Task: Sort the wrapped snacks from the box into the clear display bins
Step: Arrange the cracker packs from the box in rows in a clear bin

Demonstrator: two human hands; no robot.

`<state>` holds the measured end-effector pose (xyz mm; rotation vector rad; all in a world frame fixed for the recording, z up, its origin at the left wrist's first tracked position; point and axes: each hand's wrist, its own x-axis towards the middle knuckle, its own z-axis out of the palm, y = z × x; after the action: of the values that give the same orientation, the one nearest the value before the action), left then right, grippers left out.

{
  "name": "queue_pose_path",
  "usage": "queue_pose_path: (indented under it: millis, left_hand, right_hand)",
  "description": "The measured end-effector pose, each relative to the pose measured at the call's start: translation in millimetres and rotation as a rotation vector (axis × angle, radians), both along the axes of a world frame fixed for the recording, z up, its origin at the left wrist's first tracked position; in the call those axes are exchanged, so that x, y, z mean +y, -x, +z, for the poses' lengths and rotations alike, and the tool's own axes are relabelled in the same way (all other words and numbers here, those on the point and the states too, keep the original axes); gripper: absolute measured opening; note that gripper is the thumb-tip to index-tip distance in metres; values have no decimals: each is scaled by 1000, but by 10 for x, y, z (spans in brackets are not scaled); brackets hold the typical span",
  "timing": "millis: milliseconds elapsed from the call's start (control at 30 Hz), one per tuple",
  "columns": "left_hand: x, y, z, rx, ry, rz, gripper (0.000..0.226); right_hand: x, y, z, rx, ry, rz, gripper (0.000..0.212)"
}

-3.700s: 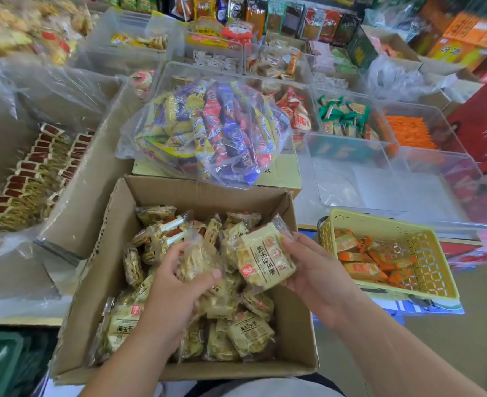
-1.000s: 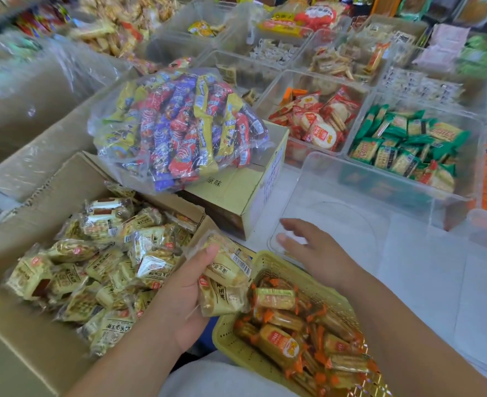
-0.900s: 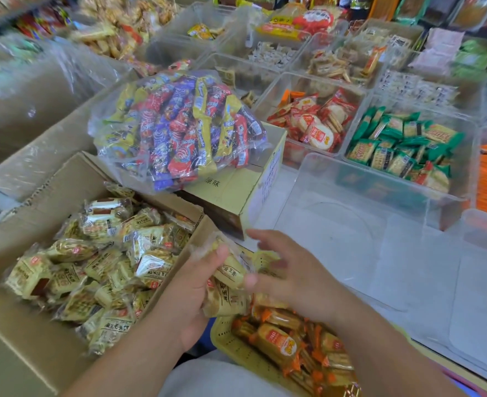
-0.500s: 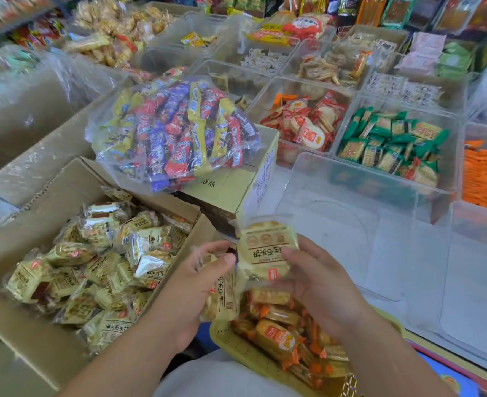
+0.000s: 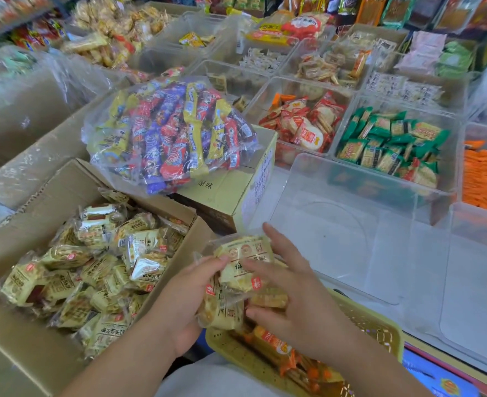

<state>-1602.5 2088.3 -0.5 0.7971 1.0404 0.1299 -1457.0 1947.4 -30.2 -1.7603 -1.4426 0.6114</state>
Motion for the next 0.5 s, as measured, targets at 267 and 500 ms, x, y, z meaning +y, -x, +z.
queue_pose_path:
  millis: [267, 500]
  left_hand:
    - [35, -74, -79, -46, 18, 49, 46]
    - [87, -24, -175, -109, 7, 183, 44]
  right_hand:
    - [78, -449, -183, 52, -5, -255, 38]
    - [419, -1355, -801, -77, 640, -372, 35]
